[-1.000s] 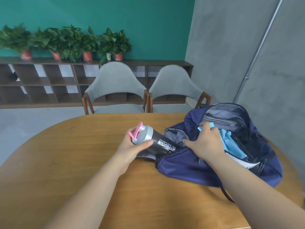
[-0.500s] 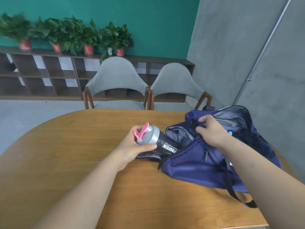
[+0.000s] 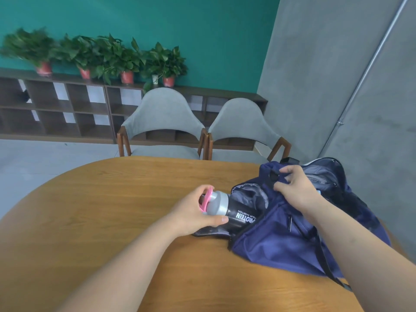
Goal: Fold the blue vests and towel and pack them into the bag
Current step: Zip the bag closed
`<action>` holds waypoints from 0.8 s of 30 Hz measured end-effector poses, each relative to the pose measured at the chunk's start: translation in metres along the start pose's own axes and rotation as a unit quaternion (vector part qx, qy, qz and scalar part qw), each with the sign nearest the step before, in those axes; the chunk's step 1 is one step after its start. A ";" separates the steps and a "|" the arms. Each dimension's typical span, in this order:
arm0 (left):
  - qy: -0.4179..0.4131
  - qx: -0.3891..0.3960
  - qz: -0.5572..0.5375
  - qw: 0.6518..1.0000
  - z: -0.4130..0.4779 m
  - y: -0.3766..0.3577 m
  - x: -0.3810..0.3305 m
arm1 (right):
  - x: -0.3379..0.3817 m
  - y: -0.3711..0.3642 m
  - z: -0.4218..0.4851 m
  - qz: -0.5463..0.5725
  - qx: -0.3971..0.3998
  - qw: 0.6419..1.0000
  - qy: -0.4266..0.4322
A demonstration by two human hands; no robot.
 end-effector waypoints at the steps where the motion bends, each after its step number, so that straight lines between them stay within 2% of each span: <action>1: 0.004 0.008 -0.001 1.000 0.003 0.001 -0.001 | 0.000 0.000 0.001 -0.082 0.004 0.997 0.001; 3: 0.003 0.014 -0.005 1.000 0.010 0.004 -0.004 | 0.001 -0.001 0.000 -0.233 0.043 0.972 -0.010; 5: 0.005 0.023 -0.013 1.000 0.014 0.005 -0.004 | 0.001 -0.004 0.000 -0.308 0.073 0.948 -0.007; 10: 0.007 0.060 -0.030 0.998 0.015 0.001 -0.005 | 0.014 -0.008 0.003 -0.205 0.049 0.976 0.063; 16: -0.030 0.140 0.005 0.990 0.015 -0.004 -0.014 | 0.020 -0.008 0.000 -0.141 0.011 0.984 0.108; 19: -0.044 0.164 0.006 0.986 0.020 -0.020 -0.018 | 0.024 -0.012 -0.006 -0.148 0.011 0.981 0.124; 24: 0.010 0.206 0.015 0.978 0.029 -0.043 -0.011 | 0.024 -0.012 -0.011 -0.137 -0.012 0.982 0.128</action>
Point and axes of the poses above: each hand's wrist, its own z-axis towards the middle knuckle, its own y-axis out of the back of the hand, x = y × z, the point moved 4 cm from there along z, towards the middle knuckle, and after that the axes turned 14 degrees about -y, right-handed, at the moved point
